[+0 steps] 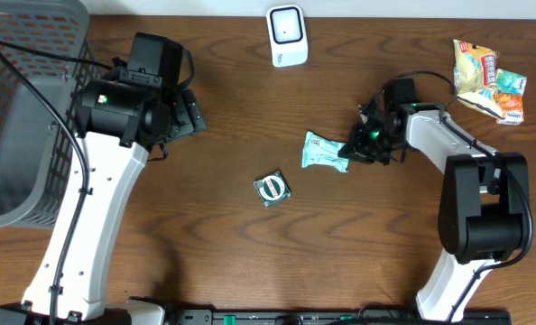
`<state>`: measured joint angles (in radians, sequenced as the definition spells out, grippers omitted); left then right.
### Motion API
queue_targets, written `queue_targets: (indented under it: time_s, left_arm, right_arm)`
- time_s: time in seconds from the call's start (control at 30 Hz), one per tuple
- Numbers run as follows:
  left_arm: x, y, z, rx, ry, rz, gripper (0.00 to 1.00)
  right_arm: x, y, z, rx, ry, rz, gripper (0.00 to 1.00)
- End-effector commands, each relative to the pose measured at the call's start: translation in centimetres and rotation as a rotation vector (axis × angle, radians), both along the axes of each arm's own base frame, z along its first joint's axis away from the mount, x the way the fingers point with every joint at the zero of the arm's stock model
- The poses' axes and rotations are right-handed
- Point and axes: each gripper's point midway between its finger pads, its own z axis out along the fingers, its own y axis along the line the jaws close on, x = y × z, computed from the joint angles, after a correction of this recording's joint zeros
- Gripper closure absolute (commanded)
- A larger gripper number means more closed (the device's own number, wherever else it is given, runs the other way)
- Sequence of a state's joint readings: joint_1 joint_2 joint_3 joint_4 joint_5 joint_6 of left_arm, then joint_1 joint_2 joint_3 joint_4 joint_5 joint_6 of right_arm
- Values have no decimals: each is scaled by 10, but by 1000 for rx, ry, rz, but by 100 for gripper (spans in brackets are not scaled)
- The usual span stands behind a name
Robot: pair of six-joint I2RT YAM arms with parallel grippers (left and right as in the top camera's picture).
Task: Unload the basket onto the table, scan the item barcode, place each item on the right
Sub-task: 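Lift the wipe packet up toward the white scanner, then lower the wipe packet back to the table center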
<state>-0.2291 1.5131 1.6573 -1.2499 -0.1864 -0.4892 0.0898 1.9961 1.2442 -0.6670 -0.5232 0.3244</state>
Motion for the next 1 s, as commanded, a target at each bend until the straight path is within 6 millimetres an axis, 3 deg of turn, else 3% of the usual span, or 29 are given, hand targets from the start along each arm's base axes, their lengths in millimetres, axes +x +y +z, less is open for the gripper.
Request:
queue_targets:
  time_s: [0.0,0.27,0.47,0.7,0.97]
  left_arm:
    - [1,3,2,15,-4,-1,2]
    - [1,3,2,15,-4,-1,2]
    - [1,3,2,15,-4,-1,2]
    - [1,3,2,15,-4,-1,2]
    - [1,3,2,15,-4,-1,2]
  right_arm:
    - [9,18,34,199,-96,93,99]
    - [23,24,157,491,-484,255,99]
    - [21,20,201,454,-666,314,99]
    - [21,17,212,416,-696,303,99]
    - [30,9,185,245,-617,225,99]
